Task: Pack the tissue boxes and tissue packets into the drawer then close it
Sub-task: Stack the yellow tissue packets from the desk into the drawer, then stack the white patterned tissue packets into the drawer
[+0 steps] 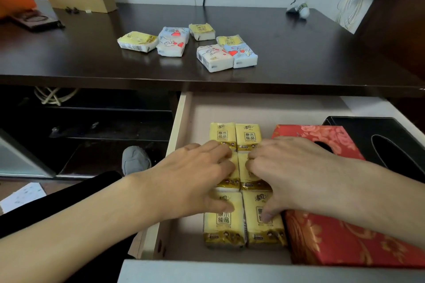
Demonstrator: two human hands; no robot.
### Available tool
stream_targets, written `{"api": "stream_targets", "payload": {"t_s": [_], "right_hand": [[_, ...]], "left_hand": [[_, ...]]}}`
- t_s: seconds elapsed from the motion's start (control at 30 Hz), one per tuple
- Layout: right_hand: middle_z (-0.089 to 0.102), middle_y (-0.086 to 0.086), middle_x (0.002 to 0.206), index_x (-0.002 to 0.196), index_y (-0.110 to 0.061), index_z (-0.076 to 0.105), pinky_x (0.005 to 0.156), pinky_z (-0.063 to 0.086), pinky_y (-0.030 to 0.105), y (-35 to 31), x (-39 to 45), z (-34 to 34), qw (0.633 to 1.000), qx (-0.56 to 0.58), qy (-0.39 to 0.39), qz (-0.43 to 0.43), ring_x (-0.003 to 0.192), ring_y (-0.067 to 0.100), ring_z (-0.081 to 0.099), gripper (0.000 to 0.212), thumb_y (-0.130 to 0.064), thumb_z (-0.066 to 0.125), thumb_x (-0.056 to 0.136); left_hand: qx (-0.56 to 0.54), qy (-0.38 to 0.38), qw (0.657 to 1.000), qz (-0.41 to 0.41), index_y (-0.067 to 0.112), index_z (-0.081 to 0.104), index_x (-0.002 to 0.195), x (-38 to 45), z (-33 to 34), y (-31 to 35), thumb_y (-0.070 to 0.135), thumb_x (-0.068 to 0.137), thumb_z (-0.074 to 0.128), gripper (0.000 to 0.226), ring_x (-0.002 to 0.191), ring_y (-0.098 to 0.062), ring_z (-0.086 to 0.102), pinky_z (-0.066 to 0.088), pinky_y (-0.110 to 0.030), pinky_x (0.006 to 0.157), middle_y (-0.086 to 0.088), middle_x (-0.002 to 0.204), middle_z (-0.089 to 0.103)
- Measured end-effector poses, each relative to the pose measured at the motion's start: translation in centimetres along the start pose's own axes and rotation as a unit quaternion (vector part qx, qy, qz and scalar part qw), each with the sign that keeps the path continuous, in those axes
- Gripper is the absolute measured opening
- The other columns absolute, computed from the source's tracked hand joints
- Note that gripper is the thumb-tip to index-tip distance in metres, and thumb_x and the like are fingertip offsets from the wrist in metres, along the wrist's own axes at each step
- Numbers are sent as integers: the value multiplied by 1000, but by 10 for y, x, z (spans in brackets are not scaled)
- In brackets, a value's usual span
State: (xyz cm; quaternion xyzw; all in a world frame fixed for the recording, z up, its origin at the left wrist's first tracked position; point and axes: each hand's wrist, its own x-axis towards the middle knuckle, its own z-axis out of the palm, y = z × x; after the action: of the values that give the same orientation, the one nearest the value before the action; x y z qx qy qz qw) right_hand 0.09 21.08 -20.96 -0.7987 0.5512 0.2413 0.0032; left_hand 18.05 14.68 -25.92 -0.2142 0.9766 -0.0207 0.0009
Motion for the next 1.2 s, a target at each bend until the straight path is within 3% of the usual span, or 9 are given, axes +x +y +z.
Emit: {"api": "stream_targets", "payload": {"t_s": [0.17, 0.27, 0.37, 0.5, 0.67, 0.8, 0.9, 1.1, 1.2], "right_hand": [[58, -17, 97, 108, -33, 61, 77, 53, 40, 22, -9, -18, 992, 97, 66, 54, 102, 12, 60, 75, -92, 56, 62], [64, -24, 102, 116, -47, 60, 73, 47, 37, 37, -10, -34, 979, 121, 138, 90, 104, 10, 63, 83, -97, 36, 54], [67, -31, 94, 104, -53, 64, 75, 50, 35, 57, 3, -50, 948, 198, 230, 101, 94, 2, 65, 59, -89, 42, 62], [73, -22, 104, 100, -43, 74, 83, 55, 42, 94, 48, -60, 899, 272, 330, 95, 92, 8, 64, 15, -49, 67, 88], [62, -3, 141, 135, -32, 64, 102, 46, 47, 124, 103, -58, 894, 289, 326, 104, 128, 21, 53, 39, -28, 65, 96], [57, -12, 147, 142, -31, 60, 108, 39, 32, 114, 124, -56, 903, 274, 329, 32, 136, 10, 44, 46, -31, 62, 96], [61, -12, 143, 137, -27, 64, 103, 37, 27, 107, 131, -51, 908, 231, 350, 14, 132, 12, 49, 42, -32, 63, 96], [67, -9, 120, 123, -27, 67, 88, 41, 30, 109, 129, -49, 907, 193, 373, 26, 113, 15, 55, 33, -38, 64, 92], [63, -14, 117, 121, -30, 63, 79, 34, 25, 112, 129, -53, 912, 194, 360, 23, 110, 10, 51, 35, -43, 68, 88]], "left_hand": [[-74, 97, 992, -40, 30, 65, 111, -2, -28, -14, 62, 91, 46, 42, 113, -8, 48, 43, -25, 81, 13, 124, 50], [-106, 140, 980, -94, 34, 64, 103, -3, -46, -34, 55, 93, 46, 30, 109, -5, 52, 49, -32, 84, 19, 116, 53], [-145, 193, 959, -146, 34, 66, 93, 2, -59, -57, 46, 91, 53, 18, 104, -4, 56, 50, -38, 84, 18, 108, 58], [-178, 240, 934, -197, 32, 68, 103, 24, -66, -82, 38, 91, 59, 16, 103, -4, 57, 50, -37, 85, 17, 109, 61], [-158, 261, 919, -252, 30, 63, 122, 60, -68, -116, 39, 91, 58, 32, 113, -8, 53, 49, -36, 89, 13, 127, 57], [-128, 220, 910, -328, 17, 59, 134, 74, -69, -152, 33, 94, 56, 44, 133, -20, 44, 44, -41, 102, 1, 145, 50], [-100, 168, 920, -340, 17, 56, 138, 74, -63, -156, 35, 95, 53, 46, 131, -23, 45, 44, -40, 99, -3, 140, 54], [-53, 170, 944, -277, 20, 65, 125, 51, -68, -146, 30, 93, 58, 34, 105, -16, 55, 48, -31, 83, 4, 110, 60], [-76, 158, 943, -284, 22, 63, 130, 46, -73, -143, 37, 91, 63, 41, 109, -14, 54, 47, -30, 88, 5, 113, 61]]}}
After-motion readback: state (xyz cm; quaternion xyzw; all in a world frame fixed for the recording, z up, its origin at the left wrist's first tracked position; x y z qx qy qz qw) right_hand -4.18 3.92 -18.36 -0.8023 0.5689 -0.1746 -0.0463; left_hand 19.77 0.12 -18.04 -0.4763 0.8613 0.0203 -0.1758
